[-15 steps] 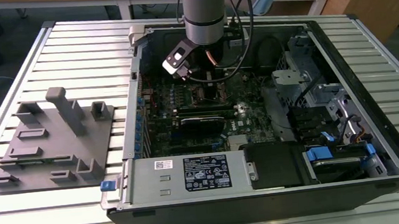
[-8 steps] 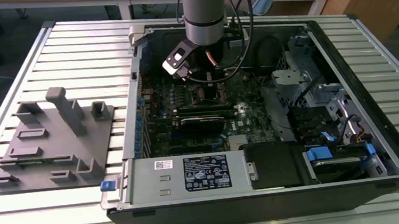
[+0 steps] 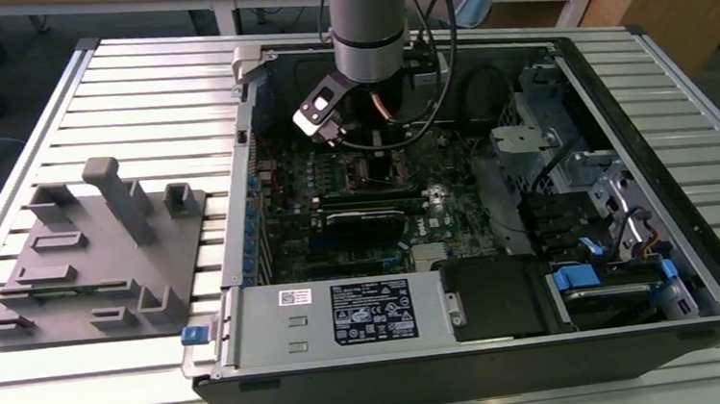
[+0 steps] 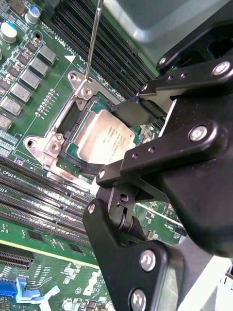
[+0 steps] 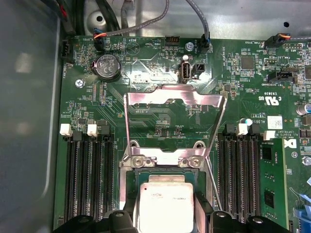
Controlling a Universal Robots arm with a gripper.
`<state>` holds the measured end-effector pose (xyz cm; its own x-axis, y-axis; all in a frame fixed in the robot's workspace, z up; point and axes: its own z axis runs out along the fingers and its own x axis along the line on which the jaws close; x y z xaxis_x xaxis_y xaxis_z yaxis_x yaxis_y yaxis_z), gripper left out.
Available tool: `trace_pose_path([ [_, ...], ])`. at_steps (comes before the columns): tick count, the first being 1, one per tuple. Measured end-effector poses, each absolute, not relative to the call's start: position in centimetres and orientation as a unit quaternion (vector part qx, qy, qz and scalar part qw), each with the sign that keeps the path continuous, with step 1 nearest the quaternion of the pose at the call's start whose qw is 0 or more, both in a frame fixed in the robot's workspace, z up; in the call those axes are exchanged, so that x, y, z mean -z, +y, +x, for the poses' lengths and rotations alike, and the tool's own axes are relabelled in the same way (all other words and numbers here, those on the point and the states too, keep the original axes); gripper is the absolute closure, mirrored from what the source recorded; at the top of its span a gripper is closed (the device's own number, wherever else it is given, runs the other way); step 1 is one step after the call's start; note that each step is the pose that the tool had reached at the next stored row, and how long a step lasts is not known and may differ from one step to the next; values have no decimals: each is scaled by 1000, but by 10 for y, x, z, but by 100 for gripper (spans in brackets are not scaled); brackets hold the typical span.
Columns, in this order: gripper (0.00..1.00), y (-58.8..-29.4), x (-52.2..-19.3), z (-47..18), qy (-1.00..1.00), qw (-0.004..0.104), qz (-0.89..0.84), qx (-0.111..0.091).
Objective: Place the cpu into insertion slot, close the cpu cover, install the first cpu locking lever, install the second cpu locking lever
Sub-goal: 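Place the cpu into insertion slot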
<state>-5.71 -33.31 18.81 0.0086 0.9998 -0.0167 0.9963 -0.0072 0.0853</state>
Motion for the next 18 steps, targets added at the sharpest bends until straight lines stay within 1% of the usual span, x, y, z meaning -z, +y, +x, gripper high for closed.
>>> trace_pose_path([
  [13,45,-334,-188,-57,704,36,709,-23],
  [18,45,-332,-191,-57,703,36,709,-26],
])
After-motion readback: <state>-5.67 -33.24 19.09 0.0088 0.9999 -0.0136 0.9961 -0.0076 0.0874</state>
